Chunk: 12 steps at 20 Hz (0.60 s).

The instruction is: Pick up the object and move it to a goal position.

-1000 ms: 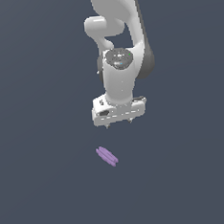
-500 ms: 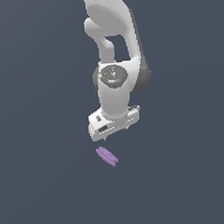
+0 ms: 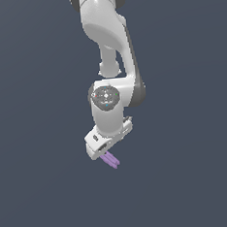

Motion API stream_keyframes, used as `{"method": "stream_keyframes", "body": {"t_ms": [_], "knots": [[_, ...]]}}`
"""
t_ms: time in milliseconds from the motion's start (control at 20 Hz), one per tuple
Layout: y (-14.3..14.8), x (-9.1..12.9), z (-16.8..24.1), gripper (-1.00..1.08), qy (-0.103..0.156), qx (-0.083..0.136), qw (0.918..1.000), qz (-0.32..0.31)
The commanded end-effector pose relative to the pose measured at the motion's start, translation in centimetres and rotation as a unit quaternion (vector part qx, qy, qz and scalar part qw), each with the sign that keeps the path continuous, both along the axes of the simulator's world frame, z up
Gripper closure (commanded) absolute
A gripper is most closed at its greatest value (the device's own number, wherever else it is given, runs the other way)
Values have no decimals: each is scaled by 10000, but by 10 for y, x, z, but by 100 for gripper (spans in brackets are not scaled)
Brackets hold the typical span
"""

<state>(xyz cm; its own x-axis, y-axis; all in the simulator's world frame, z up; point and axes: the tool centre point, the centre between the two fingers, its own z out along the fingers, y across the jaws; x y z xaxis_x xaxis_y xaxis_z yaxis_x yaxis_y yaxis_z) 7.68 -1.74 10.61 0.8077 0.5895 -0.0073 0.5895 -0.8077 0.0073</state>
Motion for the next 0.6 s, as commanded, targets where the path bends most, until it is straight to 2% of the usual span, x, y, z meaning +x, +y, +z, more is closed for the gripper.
{"method": "stream_keyframes", "body": {"t_ms": [0,550], "knots": [[-6,6,-8,-92,0,11,9996,268],[-23,21,-31,-92,-2,47,9956,932]]}}
